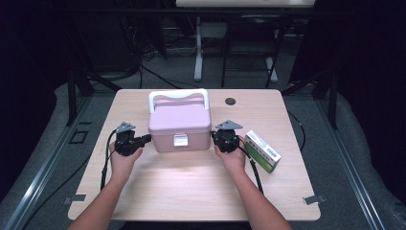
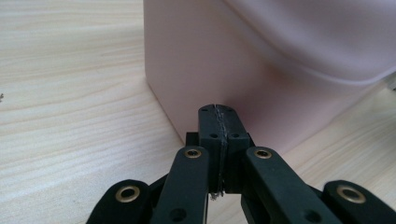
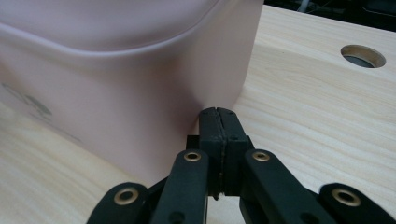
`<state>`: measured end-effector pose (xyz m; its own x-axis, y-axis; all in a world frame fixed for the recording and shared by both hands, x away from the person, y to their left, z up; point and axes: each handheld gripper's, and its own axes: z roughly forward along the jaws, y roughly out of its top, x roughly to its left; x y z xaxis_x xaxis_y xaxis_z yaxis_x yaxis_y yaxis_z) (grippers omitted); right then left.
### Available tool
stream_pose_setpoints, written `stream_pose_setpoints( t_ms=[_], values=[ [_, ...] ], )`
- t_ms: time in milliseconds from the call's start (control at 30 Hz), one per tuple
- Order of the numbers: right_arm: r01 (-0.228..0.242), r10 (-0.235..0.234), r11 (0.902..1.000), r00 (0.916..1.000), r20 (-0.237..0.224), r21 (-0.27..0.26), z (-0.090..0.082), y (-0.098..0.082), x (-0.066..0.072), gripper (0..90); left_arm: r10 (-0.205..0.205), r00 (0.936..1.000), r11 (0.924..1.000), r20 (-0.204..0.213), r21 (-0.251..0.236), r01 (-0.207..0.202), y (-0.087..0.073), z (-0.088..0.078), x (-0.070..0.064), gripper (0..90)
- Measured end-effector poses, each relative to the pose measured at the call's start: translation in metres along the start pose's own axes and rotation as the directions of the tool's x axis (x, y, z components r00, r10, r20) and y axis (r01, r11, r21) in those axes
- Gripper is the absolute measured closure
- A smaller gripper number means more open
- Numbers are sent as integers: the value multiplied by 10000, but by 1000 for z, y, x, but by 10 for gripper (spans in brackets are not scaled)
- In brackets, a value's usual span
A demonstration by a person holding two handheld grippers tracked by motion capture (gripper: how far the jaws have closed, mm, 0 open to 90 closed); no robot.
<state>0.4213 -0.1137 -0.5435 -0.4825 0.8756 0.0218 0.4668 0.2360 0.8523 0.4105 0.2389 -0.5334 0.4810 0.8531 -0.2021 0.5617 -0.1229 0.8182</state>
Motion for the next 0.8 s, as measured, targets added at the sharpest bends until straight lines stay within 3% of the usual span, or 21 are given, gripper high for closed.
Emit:
stream_pose_setpoints(
  t_ms=[167, 300, 533, 800],
  values=[
    [287, -286, 9993, 9996, -50, 234, -6, 0, 3, 900, -64, 10000, 9999, 61, -104, 64, 0, -4, -1, 897],
    [257, -257, 9992, 9997, -15, 292, -10, -2, 5, 900, -1, 9998, 9999, 194, -111, 3, -1, -5, -1, 897],
    [568, -568, 9976, 9984, -29, 406, -20, -7, 10, 900, 474, 9987, 9988, 199, 130, -476, -4, -12, -8, 900],
    [869, -865, 9948, 9962, -86, 533, -31, -12, 15, 900, 613, 9976, 9979, 321, 203, -620, -9, -19, -13, 900]
  ],
)
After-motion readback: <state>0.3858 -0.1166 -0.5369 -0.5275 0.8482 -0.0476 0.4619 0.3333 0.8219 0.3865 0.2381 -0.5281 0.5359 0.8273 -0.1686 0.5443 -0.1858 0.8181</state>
